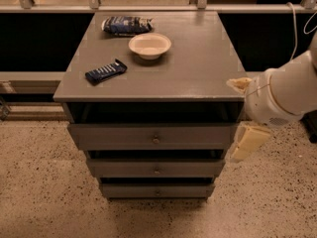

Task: Open top drawer

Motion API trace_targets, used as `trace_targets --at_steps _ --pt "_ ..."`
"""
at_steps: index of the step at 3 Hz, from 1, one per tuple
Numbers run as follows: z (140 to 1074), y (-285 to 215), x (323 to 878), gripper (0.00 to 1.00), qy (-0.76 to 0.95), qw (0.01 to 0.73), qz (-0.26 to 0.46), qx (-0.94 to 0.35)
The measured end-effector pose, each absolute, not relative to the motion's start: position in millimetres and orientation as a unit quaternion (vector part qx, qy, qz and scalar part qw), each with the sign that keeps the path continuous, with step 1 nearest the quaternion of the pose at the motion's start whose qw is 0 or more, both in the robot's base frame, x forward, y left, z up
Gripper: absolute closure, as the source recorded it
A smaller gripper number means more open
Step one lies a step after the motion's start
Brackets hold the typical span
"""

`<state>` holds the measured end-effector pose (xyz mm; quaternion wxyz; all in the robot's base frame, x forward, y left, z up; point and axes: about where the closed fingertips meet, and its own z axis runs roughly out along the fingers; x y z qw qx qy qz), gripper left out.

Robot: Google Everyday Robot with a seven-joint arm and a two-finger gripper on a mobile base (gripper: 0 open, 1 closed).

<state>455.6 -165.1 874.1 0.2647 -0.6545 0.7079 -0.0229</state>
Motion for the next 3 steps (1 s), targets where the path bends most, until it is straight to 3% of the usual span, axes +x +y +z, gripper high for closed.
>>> trace_targets --at_steps 3 --pt "797 -160 435 0.00 0.629 0.286 -0.093 -0.717"
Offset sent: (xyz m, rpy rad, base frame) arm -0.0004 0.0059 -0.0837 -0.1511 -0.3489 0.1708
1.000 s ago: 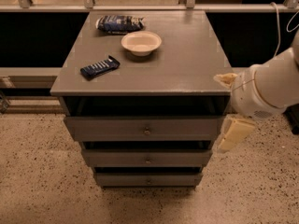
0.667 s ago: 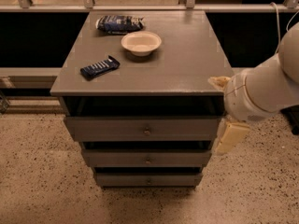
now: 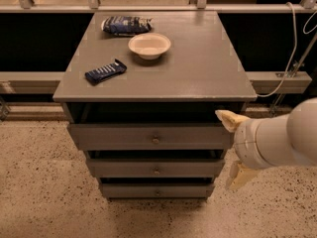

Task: Open top drawer

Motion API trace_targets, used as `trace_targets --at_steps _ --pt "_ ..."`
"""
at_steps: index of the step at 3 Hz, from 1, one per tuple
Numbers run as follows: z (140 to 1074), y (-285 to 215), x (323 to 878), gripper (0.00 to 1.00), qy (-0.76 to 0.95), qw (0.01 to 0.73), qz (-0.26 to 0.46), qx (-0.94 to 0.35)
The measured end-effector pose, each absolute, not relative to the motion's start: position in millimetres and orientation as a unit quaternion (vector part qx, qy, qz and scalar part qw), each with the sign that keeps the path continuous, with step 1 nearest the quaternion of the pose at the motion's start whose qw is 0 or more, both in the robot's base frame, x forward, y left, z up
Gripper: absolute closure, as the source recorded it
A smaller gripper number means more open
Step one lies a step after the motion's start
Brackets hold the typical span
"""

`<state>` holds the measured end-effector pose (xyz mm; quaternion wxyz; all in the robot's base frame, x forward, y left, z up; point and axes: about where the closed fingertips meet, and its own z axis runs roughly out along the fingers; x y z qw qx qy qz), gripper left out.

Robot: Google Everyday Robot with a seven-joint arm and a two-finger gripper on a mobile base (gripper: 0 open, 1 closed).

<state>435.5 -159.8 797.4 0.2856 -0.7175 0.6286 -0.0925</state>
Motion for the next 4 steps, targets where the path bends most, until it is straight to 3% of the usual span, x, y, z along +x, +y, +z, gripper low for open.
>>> trace_targets --at_steps 2,4 --pt "735 -156 476 0.00 0.605 0.323 -0.098 -0.721" --pt "669 -167 528 0.00 0.640 0.293 -0.059 -0.708"
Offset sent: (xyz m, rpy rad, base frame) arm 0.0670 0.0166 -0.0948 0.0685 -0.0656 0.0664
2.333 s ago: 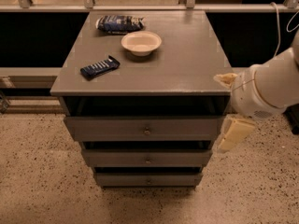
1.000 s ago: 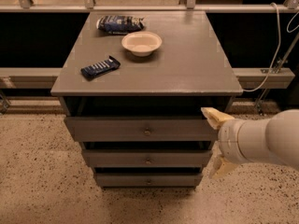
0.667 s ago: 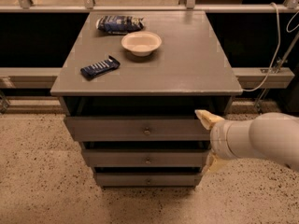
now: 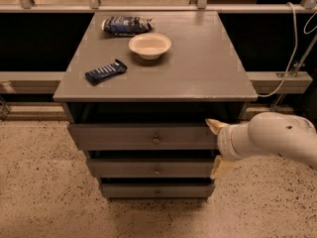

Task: Open top drawer

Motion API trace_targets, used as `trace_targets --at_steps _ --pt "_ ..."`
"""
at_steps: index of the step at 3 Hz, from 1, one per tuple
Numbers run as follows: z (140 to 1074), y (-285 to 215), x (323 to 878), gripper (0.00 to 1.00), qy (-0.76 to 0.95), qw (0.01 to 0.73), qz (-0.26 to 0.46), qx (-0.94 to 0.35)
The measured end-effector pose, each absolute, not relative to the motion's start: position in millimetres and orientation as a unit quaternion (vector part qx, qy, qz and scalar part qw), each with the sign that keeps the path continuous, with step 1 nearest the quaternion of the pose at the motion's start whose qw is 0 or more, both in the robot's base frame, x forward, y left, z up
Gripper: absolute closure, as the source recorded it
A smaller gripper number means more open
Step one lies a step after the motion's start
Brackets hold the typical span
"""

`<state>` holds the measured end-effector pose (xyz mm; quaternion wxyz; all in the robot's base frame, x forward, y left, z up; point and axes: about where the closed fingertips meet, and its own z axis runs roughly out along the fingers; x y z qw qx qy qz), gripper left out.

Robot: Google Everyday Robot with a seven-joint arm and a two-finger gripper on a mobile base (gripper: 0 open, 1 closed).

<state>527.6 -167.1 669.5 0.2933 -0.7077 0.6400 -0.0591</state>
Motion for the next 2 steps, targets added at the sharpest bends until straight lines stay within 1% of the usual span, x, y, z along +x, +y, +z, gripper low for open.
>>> trace_targets --at_steps 2 --pt "664 -171 572 0.00 0.658 0.261 -0.041 -0.706"
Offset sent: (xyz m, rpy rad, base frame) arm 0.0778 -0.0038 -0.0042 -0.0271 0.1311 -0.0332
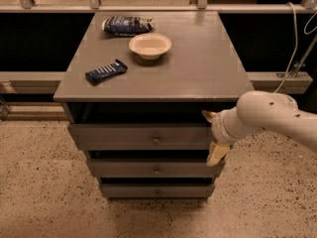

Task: Open top drawer

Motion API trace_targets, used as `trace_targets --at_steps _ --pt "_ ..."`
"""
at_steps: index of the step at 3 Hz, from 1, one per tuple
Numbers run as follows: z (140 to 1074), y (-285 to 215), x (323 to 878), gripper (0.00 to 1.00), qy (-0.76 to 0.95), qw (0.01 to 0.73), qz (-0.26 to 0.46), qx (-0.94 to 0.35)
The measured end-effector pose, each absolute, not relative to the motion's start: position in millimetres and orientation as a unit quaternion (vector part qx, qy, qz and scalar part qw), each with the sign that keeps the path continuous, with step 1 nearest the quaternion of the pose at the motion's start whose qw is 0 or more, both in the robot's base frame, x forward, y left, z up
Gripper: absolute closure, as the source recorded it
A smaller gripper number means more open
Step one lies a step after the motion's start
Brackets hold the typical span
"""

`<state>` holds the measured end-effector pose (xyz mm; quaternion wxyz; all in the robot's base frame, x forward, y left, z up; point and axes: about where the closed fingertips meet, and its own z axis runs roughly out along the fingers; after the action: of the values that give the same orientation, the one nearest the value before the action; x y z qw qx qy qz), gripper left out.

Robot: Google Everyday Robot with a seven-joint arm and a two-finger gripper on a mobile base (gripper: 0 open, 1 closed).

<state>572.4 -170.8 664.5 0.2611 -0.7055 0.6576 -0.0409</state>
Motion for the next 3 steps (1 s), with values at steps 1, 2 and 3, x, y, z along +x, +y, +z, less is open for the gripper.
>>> trace_targets --at_steps 1,2,3 --pt "659 -164 592 0.00 0.662 0.242 -0.032 -0.708" --pt "644 -158 600 0.11 0.672 0.224 -0.019 -0.705" --pt "637 -154 601 0.28 0.678 0.214 -0.010 -0.703"
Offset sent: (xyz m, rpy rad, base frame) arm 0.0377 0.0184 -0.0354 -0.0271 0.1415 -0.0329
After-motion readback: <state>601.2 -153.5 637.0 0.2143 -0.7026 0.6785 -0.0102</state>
